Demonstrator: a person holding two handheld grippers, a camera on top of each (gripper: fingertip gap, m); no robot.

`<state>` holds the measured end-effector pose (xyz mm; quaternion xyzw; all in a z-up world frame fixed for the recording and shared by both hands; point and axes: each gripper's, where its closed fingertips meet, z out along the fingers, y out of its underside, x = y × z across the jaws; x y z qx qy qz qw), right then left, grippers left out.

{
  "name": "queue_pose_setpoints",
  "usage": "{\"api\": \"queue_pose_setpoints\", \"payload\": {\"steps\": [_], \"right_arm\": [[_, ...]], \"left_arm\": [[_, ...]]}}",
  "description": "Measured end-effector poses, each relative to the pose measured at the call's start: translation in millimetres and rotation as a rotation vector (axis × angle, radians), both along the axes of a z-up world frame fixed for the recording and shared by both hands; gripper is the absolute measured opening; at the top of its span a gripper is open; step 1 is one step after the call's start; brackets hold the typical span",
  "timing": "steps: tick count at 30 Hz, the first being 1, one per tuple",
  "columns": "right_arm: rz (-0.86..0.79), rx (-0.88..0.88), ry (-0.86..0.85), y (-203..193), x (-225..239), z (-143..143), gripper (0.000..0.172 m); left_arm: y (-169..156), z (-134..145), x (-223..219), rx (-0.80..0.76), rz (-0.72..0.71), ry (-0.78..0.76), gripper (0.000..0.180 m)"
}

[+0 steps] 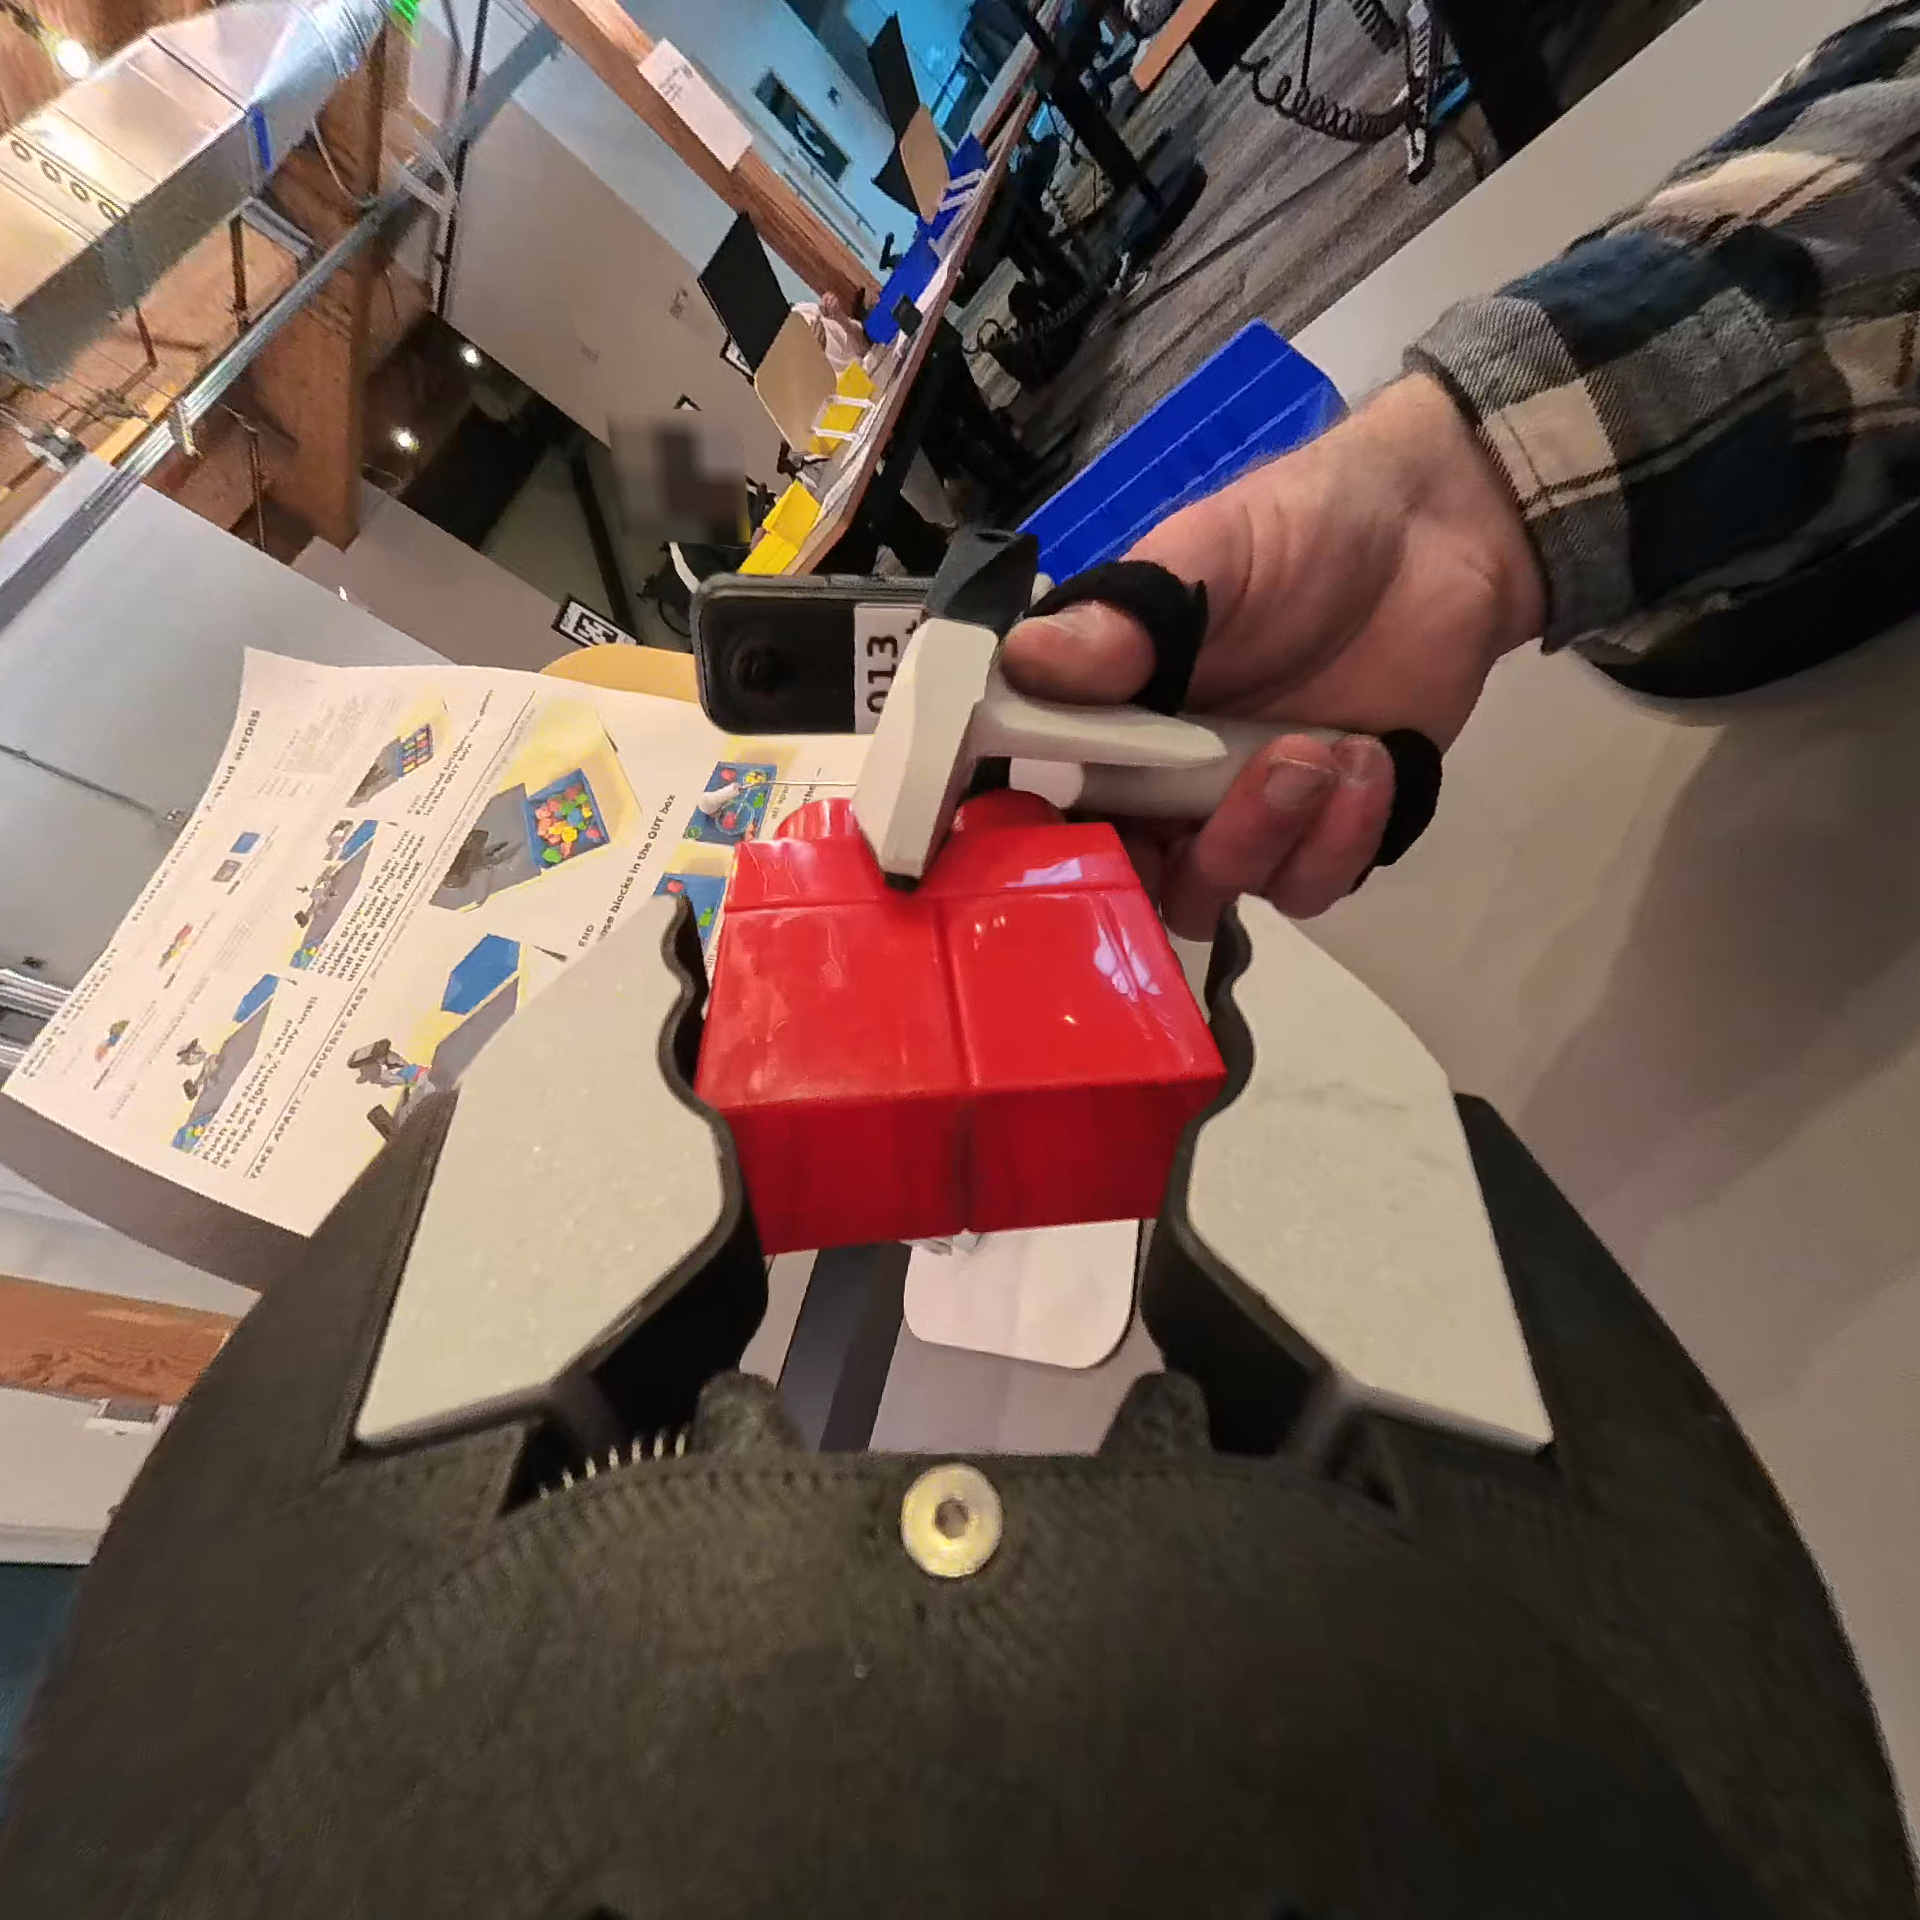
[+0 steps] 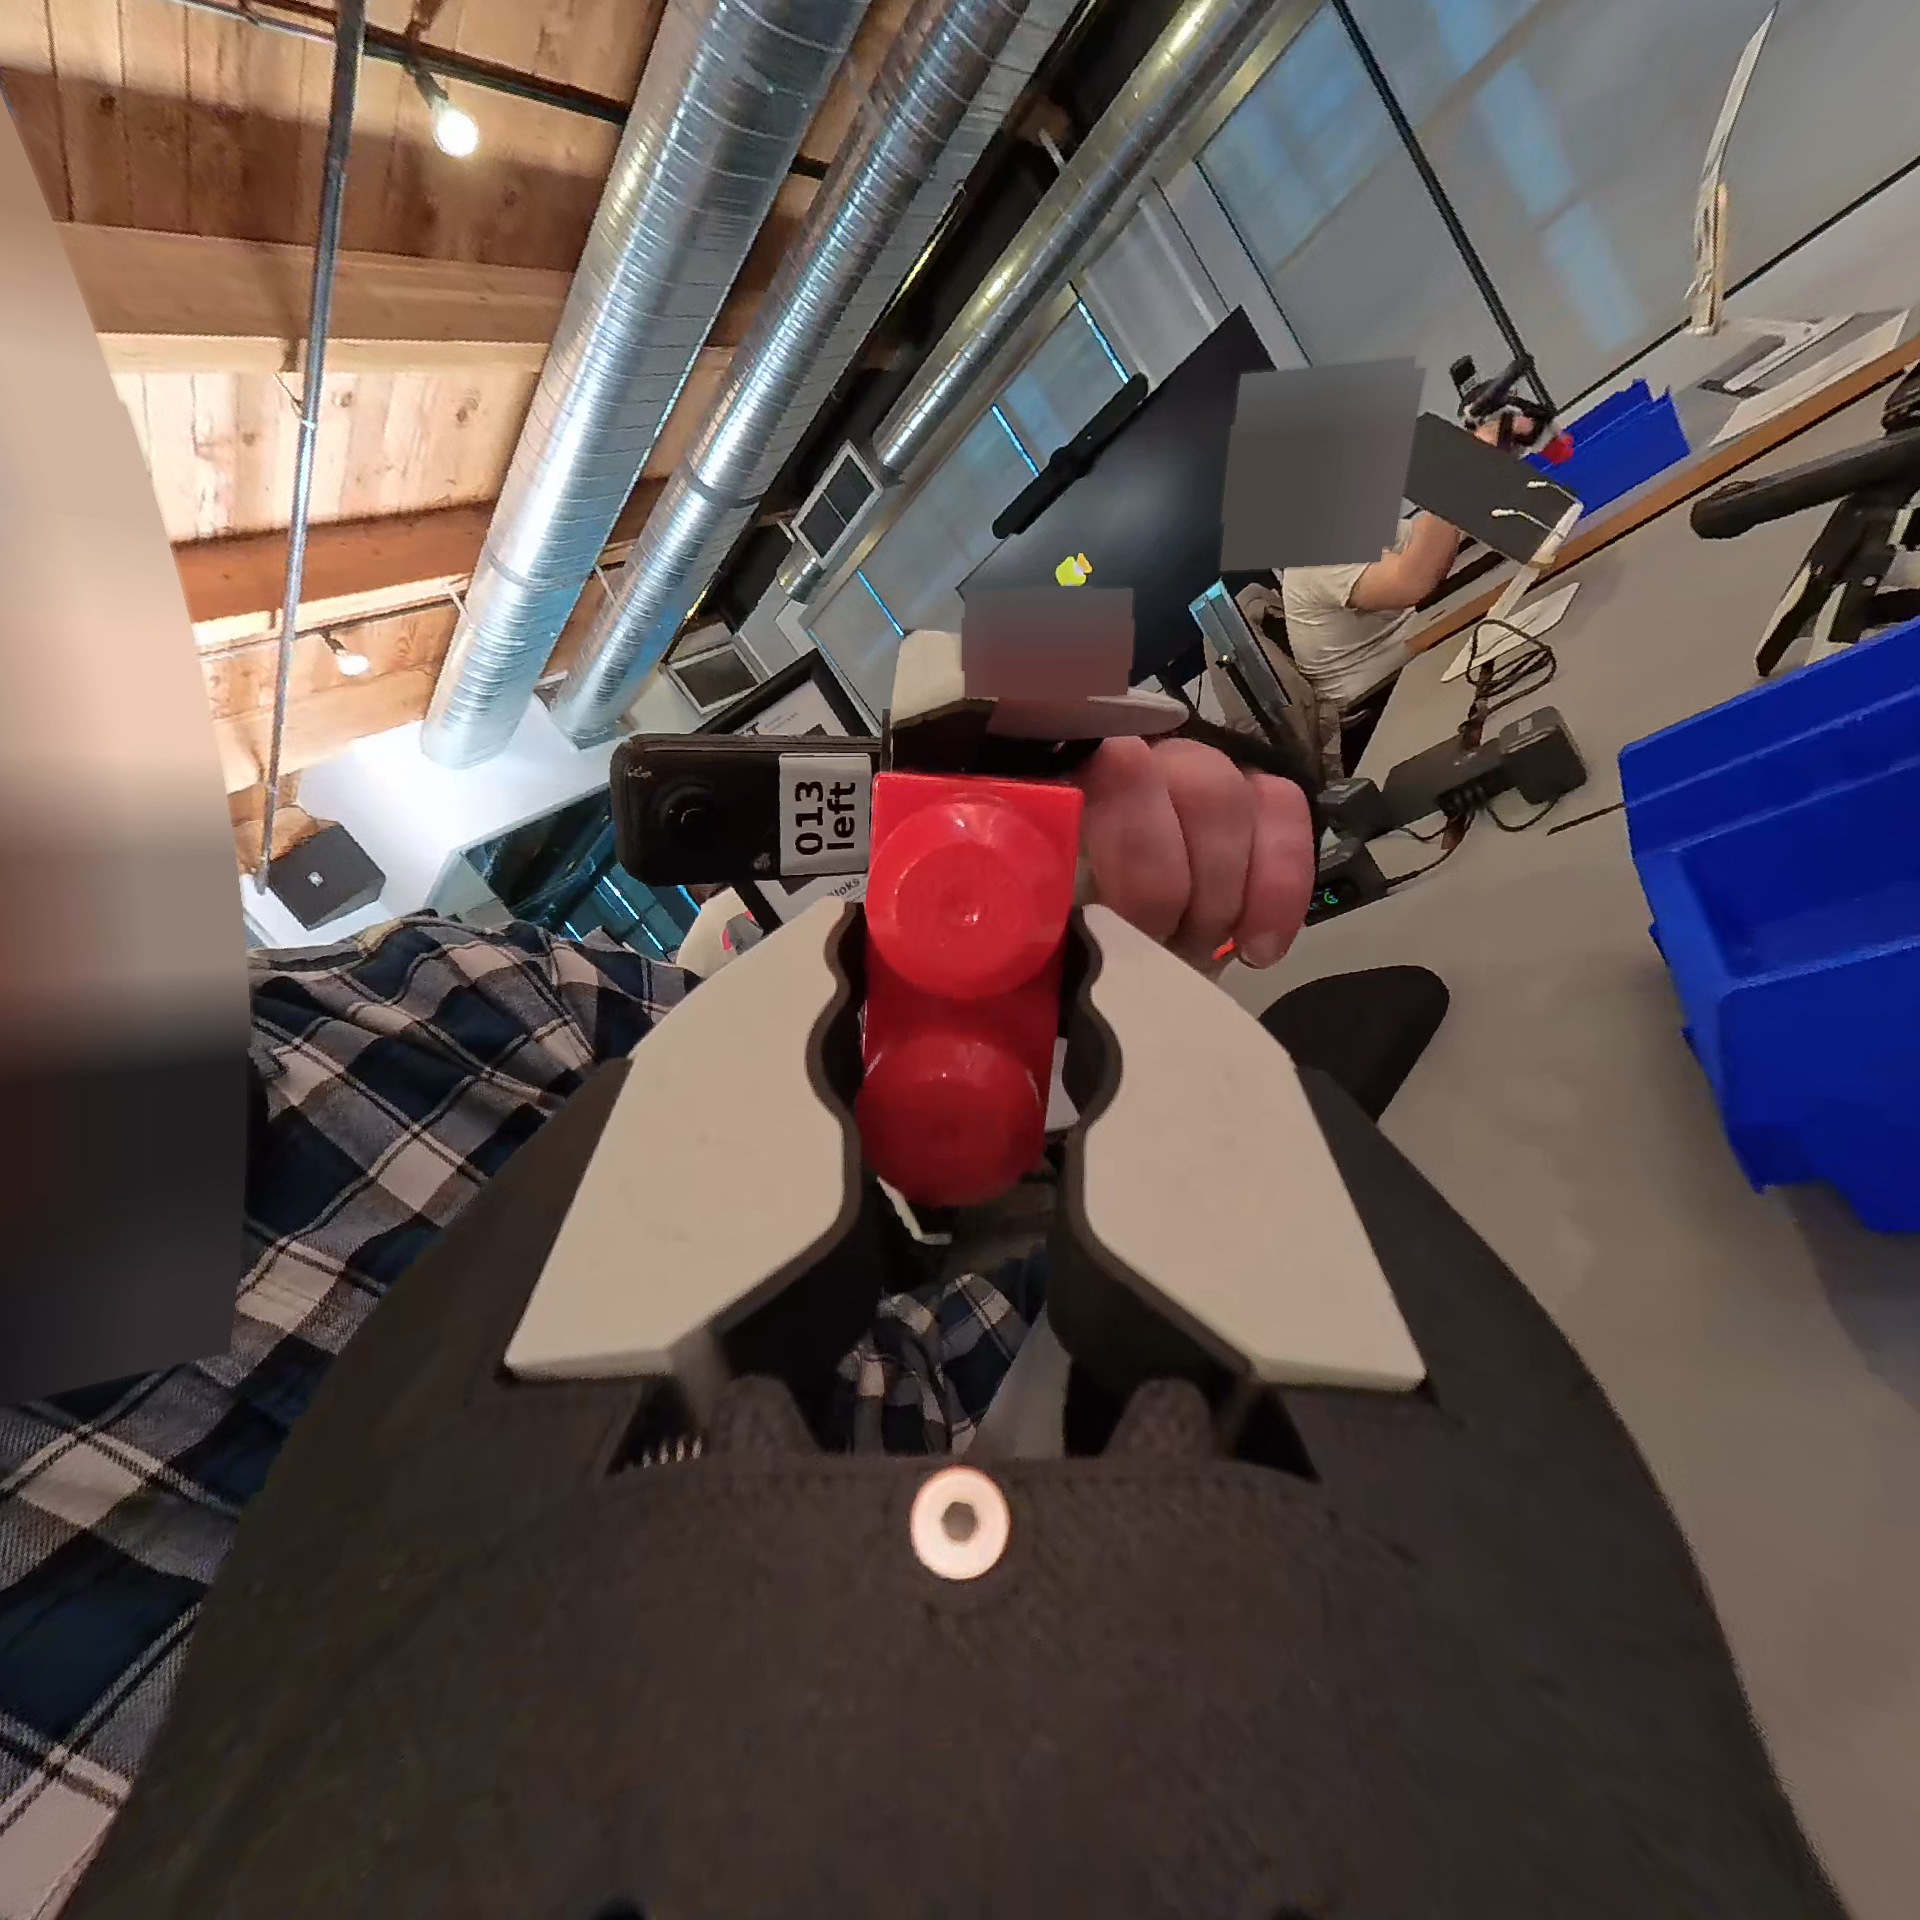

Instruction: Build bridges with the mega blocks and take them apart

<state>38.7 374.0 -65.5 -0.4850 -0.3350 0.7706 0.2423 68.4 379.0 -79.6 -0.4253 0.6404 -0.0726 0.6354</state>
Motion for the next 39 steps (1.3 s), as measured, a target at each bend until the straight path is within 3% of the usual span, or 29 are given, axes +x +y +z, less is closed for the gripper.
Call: {"api": "queue_pose_setpoints", "payload": {"steps": [6, 10, 39], "right_arm": [[0.03, -0.032, 0.058, -3.9, 3.4, 7.5, 0.036], [0.052, -0.037, 0.079, -9.1, 2.6, 10.3, 0.037], [0.012, -0.002, 0.065, -13.6, -3.3, 7.7, 0.037]], "left_arm": [[0.0, 6.3, -6.7, 0.054, 0.003, -0.036, 0.096], [-2.5, 4.7, -4.5, 0.064, -0.006, -0.018, 0.09], [-10.1, 7.9, -6.5, 0.031, -0.017, -0.064, 0.087]]}}
